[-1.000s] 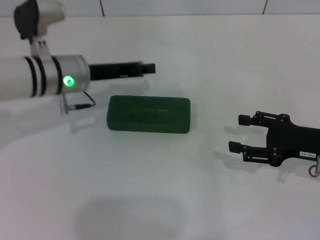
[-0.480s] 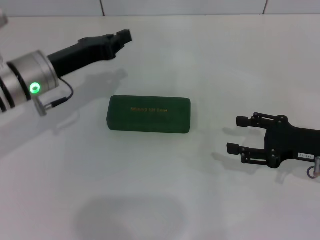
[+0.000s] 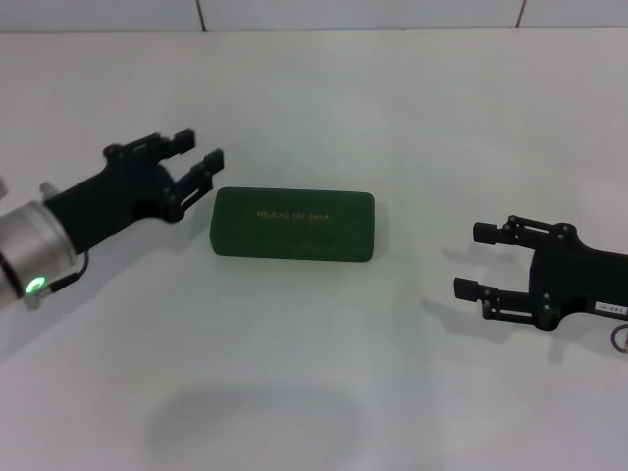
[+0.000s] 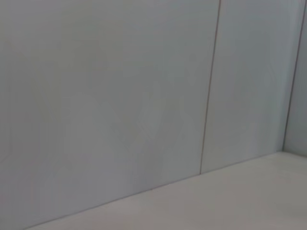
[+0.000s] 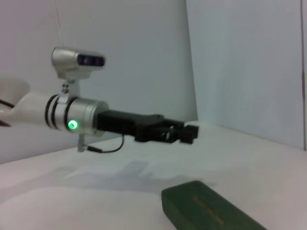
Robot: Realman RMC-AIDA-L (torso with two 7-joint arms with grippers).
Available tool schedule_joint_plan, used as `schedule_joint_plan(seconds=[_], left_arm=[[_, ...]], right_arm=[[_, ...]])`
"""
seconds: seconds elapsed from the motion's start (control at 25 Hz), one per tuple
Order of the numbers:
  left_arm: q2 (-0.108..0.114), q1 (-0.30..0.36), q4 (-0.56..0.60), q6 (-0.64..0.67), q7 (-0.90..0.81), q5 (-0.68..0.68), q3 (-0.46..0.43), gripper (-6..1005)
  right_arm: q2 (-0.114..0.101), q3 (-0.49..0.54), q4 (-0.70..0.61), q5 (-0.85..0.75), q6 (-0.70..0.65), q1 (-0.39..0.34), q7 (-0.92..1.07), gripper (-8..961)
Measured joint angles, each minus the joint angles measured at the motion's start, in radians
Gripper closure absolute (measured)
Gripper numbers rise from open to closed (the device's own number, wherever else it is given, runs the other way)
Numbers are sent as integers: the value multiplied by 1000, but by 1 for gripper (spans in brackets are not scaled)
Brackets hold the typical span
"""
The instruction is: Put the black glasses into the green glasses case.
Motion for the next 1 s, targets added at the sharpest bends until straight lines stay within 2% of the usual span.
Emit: schedule_joint_plan(seconds=[0.24, 0.44, 0.76, 0.88, 1.0], left_arm=[[10, 91, 39, 66, 47, 11, -1, 425], [17, 166, 105, 190, 53, 79, 0, 320], [54, 172, 148, 354, -173, 310, -9, 163], [53, 171, 146, 364, -180, 351, -33, 118], [49, 170, 144, 374, -179, 369, -41, 118]], right_arm=[[-4, 5, -23, 11, -71, -45, -83, 212], [-5, 57, -33, 12, -160, -99, -160, 212], [-8, 53, -23, -56, -222, -142, -198, 212], [-6, 53, -4, -77, -218, -140, -199, 212], [-5, 53, 5, -82, -214, -136, -199, 212]])
